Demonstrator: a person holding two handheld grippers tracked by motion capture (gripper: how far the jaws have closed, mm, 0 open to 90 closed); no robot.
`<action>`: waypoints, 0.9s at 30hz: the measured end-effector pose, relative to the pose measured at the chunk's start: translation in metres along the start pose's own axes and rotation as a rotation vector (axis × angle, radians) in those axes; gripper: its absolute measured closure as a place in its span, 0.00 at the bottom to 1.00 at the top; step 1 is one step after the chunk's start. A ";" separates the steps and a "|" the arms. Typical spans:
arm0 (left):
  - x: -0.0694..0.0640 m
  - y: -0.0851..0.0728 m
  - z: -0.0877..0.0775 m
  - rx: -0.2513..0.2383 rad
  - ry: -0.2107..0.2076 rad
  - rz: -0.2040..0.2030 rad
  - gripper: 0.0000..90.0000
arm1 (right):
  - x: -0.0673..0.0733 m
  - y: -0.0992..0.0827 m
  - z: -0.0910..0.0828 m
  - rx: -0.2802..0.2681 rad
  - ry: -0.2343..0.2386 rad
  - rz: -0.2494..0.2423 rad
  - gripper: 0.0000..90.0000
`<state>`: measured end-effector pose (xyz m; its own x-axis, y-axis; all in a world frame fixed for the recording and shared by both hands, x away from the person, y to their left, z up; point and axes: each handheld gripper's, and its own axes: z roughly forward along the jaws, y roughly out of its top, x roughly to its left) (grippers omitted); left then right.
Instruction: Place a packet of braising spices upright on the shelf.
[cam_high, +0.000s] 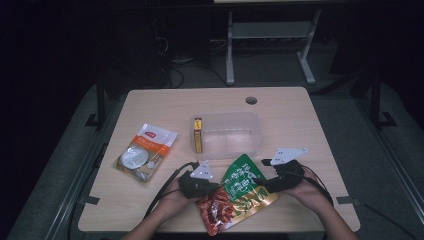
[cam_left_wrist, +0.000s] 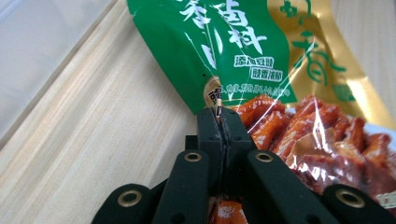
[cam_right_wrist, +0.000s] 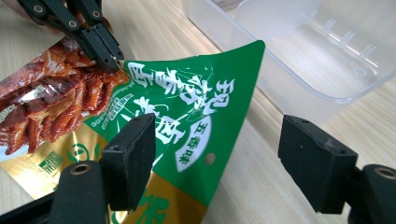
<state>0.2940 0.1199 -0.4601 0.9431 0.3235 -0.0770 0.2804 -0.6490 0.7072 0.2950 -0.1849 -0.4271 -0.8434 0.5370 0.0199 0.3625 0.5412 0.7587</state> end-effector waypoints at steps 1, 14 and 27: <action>0.000 0.000 -0.002 -0.006 -0.003 0.004 0.99 | 0.000 0.000 -0.001 -0.003 -0.001 -0.002 0.30; 0.005 0.000 -0.036 -0.089 0.002 0.017 0.99 | 0.001 0.001 -0.006 -0.051 0.022 0.001 0.30; 0.016 -0.012 -0.088 -0.166 0.062 0.024 0.99 | 0.005 0.019 0.000 -0.111 0.126 0.026 0.30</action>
<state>0.2900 0.1936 -0.4082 0.9349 0.3544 -0.0192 0.2200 -0.5363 0.8148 0.2975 -0.1715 -0.4125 -0.8798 0.4609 0.1164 0.3446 0.4498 0.8239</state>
